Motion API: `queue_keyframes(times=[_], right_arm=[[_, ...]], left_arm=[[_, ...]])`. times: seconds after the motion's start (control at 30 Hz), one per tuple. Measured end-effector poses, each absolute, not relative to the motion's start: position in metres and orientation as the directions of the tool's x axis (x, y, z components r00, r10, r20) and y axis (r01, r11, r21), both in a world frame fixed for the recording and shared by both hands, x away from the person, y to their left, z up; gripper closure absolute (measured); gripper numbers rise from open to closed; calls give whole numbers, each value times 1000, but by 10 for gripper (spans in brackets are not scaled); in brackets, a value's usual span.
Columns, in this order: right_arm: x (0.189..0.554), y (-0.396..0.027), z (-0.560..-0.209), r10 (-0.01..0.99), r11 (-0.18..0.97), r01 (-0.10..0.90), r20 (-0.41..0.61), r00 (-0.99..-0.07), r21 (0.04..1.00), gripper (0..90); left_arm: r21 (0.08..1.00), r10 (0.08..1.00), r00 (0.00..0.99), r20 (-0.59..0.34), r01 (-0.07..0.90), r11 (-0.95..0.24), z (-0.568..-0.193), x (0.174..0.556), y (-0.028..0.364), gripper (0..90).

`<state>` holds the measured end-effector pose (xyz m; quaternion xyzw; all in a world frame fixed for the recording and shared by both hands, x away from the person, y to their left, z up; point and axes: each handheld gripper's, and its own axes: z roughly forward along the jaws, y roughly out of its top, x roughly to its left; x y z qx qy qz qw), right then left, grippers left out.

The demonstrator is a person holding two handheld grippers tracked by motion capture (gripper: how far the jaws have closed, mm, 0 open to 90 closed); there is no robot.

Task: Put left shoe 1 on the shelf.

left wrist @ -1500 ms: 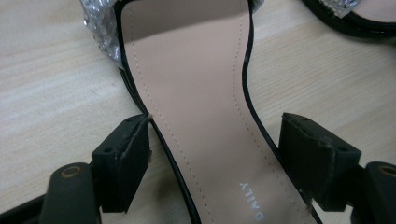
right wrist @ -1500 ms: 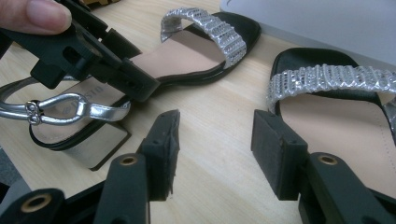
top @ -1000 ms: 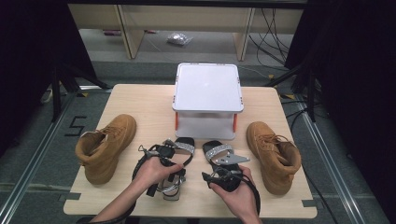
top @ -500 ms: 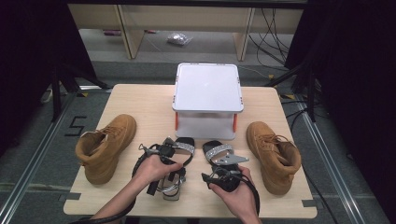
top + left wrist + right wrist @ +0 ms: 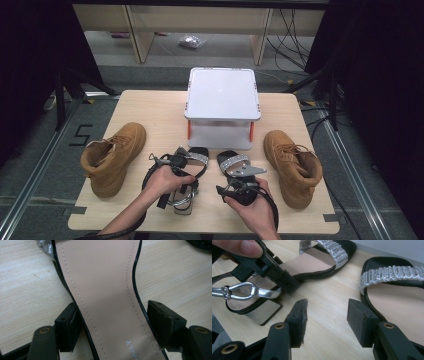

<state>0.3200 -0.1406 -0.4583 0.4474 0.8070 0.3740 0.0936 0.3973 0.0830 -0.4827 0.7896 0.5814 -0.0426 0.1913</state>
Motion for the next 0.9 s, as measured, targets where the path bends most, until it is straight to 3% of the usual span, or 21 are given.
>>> queue_keyframes(times=[0.27, 0.9], right_arm=[[321, -142, -458, 792, 321, 646, 179, -584, 692, 510], [322, -144, -457, 785, 306, 644, 196, -587, 701, 506]], left_arm=[[220, 909, 309, -280, 942, -252, -479, 399, 86, 391], [222, 907, 332, -258, 934, -279, -473, 405, 90, 429]])
